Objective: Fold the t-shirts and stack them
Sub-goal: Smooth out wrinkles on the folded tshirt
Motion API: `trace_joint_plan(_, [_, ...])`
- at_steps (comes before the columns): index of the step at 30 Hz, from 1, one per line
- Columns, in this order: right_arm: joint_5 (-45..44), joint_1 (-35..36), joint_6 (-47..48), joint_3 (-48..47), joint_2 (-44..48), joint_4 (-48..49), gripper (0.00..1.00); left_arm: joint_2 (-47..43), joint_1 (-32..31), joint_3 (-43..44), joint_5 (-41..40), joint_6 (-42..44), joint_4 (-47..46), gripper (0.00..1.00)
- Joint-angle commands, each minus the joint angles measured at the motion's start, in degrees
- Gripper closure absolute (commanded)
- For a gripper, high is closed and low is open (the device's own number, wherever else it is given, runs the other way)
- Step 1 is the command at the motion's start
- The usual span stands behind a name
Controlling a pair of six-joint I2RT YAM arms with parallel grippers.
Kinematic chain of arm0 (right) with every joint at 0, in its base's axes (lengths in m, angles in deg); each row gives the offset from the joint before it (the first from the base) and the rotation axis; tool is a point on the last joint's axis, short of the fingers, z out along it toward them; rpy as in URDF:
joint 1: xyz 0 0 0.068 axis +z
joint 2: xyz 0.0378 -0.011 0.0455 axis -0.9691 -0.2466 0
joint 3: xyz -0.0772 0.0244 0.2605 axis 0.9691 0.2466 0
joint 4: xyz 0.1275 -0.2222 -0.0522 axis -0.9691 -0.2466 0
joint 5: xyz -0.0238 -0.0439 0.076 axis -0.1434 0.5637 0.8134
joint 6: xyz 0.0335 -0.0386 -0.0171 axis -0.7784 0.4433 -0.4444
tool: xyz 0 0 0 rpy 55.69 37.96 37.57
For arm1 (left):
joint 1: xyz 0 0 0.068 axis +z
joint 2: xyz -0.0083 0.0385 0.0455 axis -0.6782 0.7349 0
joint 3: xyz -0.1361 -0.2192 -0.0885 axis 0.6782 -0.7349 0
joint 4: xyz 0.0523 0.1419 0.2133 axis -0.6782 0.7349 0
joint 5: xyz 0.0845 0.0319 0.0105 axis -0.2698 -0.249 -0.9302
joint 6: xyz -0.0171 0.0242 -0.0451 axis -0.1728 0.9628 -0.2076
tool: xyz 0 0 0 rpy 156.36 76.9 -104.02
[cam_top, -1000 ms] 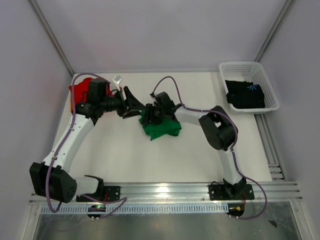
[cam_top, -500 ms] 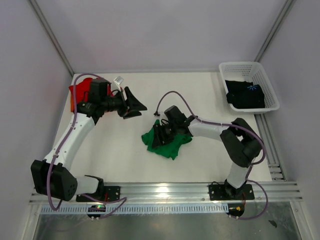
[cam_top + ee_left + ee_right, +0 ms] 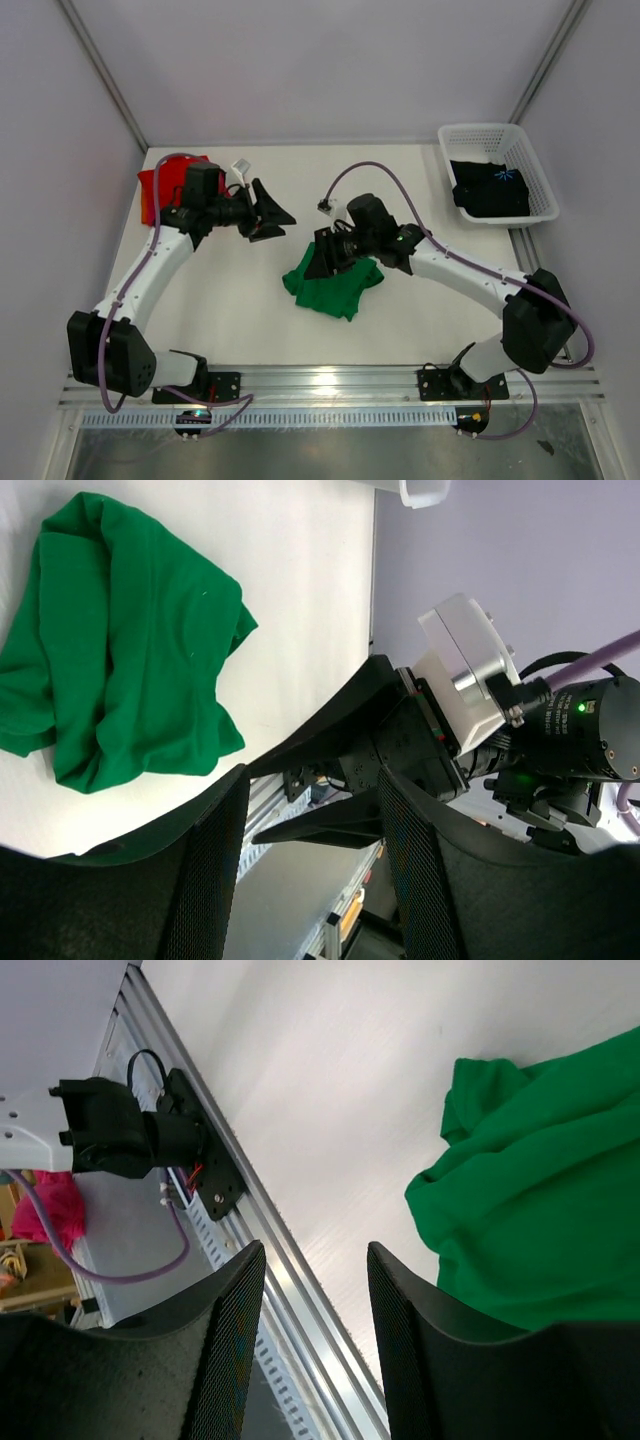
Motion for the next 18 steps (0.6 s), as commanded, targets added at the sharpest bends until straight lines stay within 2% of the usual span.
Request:
trace_joint_plan(1, [-5.83, 0.24, -5.31, -0.63, -1.06, 2.01, 0.50, 0.13, 0.05, 0.34, 2.00, -0.27, -3.09, 0.44])
trace_joint_plan(5, [-7.24, 0.32, -6.46, 3.77, -3.44, 5.88, 0.50, -0.31, 0.05, 0.34, 1.74, 0.17, -2.65, 0.44])
trace_joint_plan(8, [-8.21, 0.32, -5.85, 4.48, -5.99, 5.27, 0.50, -0.75, 0.13, 0.25, 1.30, 1.04, -1.78, 0.44])
trace_joint_plan(11, [-8.99, 0.24, -5.76, 3.87, -6.44, 2.46, 0.50, -1.10, 0.05, 0.43, 0.69, 1.66, -0.54, 0.44])
trace_joint_plan(15, [-12.24, 0.32, -4.01, 2.19, -4.42, -7.45, 0.50, -1.54, 0.14, 0.16, -0.02, 2.10, 0.16, 0.44])
trace_joint_plan(18, [-13.56, 0.24, -3.74, 3.86, -2.14, -9.58, 0.50, -1.63, 0.14, -0.19, -0.20, 2.10, -0.01, 0.44])
